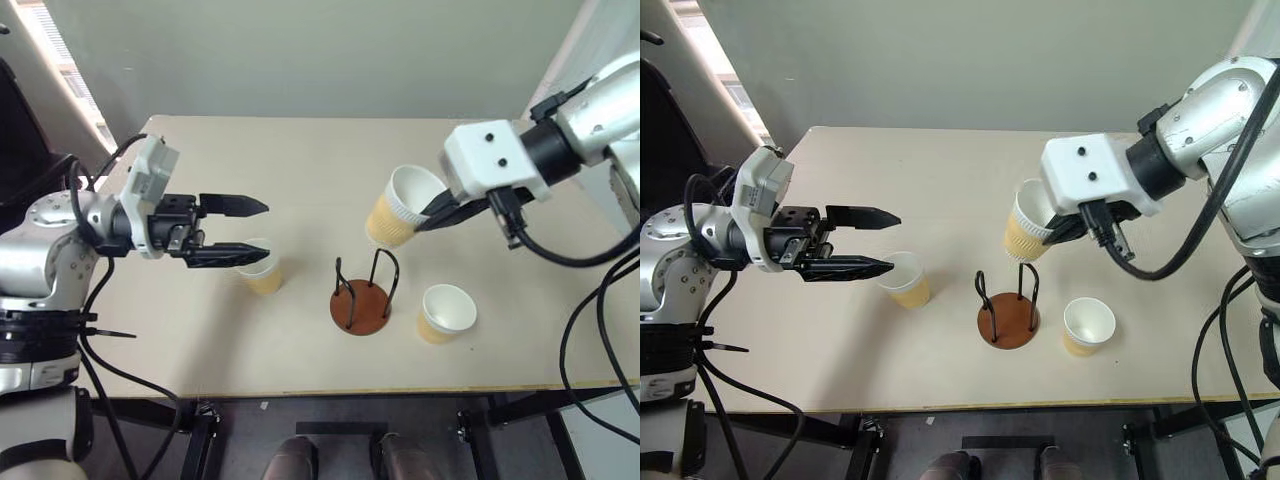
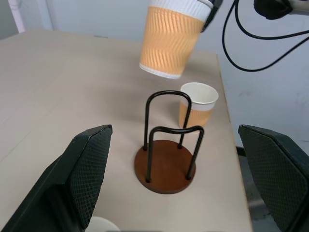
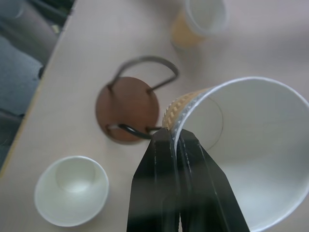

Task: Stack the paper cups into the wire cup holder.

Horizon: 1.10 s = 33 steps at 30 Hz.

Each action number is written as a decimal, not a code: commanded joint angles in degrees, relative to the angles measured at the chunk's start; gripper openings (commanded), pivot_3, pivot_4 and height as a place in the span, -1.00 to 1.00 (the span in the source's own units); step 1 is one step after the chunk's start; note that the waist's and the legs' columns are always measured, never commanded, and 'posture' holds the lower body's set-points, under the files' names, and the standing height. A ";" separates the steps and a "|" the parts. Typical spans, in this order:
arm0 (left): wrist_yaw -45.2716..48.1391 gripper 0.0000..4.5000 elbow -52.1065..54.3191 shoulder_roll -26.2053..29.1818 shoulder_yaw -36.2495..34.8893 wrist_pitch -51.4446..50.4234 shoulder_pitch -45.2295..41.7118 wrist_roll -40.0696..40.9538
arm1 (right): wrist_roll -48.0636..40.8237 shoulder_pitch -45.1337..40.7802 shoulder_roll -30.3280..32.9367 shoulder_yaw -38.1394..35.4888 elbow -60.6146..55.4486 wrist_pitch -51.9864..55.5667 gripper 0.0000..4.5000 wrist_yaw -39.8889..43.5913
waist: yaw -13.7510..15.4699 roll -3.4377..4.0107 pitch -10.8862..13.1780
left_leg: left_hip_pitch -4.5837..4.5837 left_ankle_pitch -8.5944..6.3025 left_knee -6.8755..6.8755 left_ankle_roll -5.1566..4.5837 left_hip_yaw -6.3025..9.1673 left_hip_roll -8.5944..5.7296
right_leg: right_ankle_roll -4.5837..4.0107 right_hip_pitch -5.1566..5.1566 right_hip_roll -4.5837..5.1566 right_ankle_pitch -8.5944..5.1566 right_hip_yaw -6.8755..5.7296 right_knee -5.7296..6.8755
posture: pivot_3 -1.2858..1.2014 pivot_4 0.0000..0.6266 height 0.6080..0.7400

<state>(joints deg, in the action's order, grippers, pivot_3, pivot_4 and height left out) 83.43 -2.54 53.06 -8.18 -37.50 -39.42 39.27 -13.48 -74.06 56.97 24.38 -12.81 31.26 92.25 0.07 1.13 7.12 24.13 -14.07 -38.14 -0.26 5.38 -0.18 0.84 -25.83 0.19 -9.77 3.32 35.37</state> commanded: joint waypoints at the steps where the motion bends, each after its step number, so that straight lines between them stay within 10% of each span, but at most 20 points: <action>1: 0.09 1.00 0.59 0.47 -1.01 -0.17 -0.67 0.96 | 0.36 -1.86 -0.78 1.43 -0.66 -0.99 -0.98 0.25 | -0.04 -0.02 -0.01 | -0.03 0.01 -0.02 -0.01 0.00 0.00 | 0.00 0.00 0.00 0.00 0.00 0.06 | 0.03 -0.52 1.00; 24: -1.59 1.00 2.15 0.03 -0.95 1.12 1.72 0.50 | 7.86 1.72 -5.31 8.46 -0.15 -10.84 -0.98 0.25 | -0.21 -0.02 -0.01 | -0.11 0.06 -0.05 0.03 0.00 0.02 | -0.17 -0.17 -0.02 -0.10 0.00 0.55 | 0.03 -0.52 1.00; 33: -1.92 1.00 2.26 -0.04 -1.11 1.36 1.73 0.49 | 9.28 2.65 -7.95 5.82 0.16 -9.40 0.11 -0.35 | -0.21 -0.03 -0.01 | -0.11 0.06 -0.05 0.03 0.00 0.02 | -0.17 -0.17 -0.02 -0.10 -0.01 0.55 | 0.03 -0.52 1.00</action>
<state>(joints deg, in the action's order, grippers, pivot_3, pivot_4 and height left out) 81.89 -2.11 52.77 -8.18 -37.00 -37.53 39.48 -4.39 -70.94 49.39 32.74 -12.42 21.52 92.10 -0.14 1.10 7.11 24.02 -14.01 -38.19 -0.23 5.38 -0.16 0.67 -26.00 0.18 -9.87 3.32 35.92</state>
